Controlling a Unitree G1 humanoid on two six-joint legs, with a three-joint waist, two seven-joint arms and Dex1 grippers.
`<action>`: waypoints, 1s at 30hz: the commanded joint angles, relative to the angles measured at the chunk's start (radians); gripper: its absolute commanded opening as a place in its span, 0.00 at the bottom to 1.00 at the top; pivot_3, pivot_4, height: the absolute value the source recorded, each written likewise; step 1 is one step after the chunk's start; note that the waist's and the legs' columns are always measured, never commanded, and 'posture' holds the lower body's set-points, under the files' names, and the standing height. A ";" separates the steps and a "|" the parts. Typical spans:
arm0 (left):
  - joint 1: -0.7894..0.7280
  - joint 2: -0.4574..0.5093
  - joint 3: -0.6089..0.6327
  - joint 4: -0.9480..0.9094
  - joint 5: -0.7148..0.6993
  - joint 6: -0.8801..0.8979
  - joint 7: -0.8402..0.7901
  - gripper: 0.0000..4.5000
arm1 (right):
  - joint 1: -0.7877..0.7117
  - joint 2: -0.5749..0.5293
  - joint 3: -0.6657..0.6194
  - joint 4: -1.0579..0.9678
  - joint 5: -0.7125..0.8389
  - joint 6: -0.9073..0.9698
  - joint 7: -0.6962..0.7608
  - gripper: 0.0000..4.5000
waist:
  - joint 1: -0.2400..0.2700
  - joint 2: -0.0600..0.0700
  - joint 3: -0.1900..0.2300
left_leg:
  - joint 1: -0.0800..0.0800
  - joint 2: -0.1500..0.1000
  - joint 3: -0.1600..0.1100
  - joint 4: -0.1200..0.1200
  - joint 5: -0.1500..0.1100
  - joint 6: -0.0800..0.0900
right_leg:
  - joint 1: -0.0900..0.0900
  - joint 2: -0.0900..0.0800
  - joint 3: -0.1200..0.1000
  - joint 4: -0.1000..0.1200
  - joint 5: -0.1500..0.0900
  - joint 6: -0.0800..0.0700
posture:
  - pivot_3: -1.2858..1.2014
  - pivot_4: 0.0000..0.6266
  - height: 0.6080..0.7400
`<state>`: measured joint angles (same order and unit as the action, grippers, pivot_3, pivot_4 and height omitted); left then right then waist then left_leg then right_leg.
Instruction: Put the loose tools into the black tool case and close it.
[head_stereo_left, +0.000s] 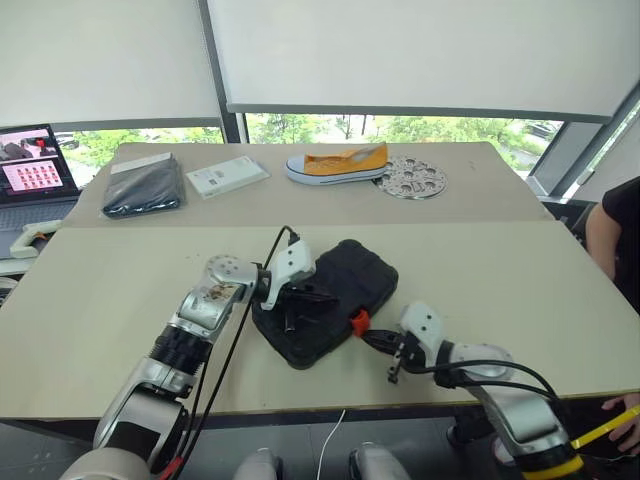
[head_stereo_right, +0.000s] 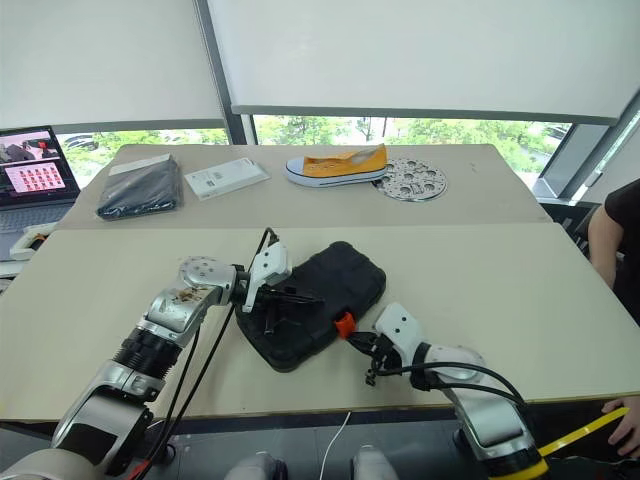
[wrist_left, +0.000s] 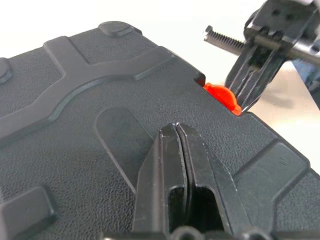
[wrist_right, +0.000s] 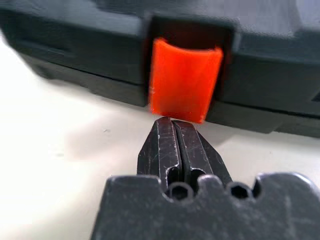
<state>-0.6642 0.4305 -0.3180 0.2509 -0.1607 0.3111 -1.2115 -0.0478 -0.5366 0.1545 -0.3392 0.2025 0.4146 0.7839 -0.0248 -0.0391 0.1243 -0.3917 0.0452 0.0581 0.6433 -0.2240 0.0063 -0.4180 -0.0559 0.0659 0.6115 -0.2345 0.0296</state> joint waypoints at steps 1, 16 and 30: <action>0.090 0.018 -0.145 0.105 0.115 0.098 -0.003 0.02 | 0.012 -0.014 -0.038 -0.073 0.034 0.013 -0.005 0.00 | 0.004 -0.003 -0.002 | 0.000 0.000 0.000 0.000 0.000 0.000 | 0.000 0.000 0.000 0.000 0.000 0.000 | 0.52 0.24 1.00; 0.085 0.013 -0.147 0.107 0.112 0.100 0.002 0.02 | -0.100 0.042 0.007 0.030 0.013 -0.022 -0.027 0.00 | 0.001 -0.008 -0.005 | 0.004 0.003 0.000 0.000 -0.002 -0.003 | 0.001 0.001 0.000 0.000 0.000 -0.001 | 0.52 0.24 1.00; 0.089 0.015 -0.147 0.099 0.107 0.120 0.005 0.02 | -0.173 0.105 0.049 0.099 0.009 0.007 -0.023 0.00 | -0.021 -0.008 -0.005 | 0.011 0.004 -0.001 0.000 -0.005 -0.008 | 0.002 0.001 0.000 0.000 0.000 -0.001 | 0.52 0.24 1.00</action>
<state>-0.6657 0.4406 -0.3273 0.2532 -0.1453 0.3457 -1.1887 -0.1757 -0.4564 0.1995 -0.2188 0.2069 0.4256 0.7834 -0.0460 -0.0470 0.1194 -0.3796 0.0496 0.0569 0.6432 -0.2295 -0.0022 -0.4163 -0.0548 0.0657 0.6114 -0.2347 0.0289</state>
